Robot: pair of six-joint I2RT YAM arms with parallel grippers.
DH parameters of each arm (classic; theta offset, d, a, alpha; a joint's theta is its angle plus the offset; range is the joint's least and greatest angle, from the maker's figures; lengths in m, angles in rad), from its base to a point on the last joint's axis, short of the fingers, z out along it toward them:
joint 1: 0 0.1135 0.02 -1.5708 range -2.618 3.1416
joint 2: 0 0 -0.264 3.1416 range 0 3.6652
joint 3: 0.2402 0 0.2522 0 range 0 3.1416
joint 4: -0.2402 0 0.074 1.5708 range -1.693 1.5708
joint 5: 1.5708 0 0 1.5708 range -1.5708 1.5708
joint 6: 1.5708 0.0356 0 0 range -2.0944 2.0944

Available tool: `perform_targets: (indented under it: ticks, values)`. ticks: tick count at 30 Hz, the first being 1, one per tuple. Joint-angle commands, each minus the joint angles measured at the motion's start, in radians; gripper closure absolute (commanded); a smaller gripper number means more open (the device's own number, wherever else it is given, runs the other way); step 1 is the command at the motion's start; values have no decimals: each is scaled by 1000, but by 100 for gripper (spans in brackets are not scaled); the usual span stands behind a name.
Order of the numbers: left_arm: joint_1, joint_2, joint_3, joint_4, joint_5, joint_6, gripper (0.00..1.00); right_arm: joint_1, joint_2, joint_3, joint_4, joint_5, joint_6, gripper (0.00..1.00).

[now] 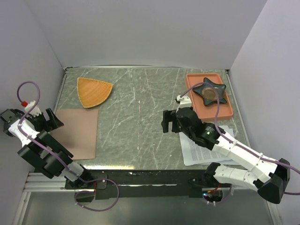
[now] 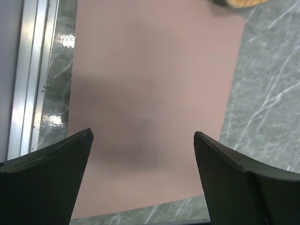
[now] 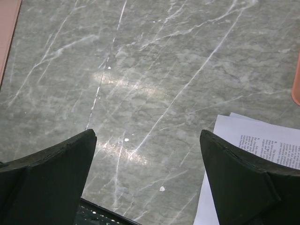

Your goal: Put the files into the folder

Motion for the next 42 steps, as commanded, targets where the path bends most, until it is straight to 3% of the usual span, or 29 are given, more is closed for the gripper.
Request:
perform_targets:
  ticks: [1,11,16,27,42]
  values:
    - [23,2,-62,128,-17,54,4,23,10,15,39,1,-5,0]
    - [49,49,-152,324,-92,29,4,90,-1,-16,77,27,16,0]
    - [4,32,-237,410,-148,25,4,118,10,-10,86,34,30,0]
    - [-210,-49,-418,516,-308,18,4,129,-15,-24,109,45,67,1]
    - [-617,-155,-449,415,-388,-3,4,129,28,-73,79,53,170,0]
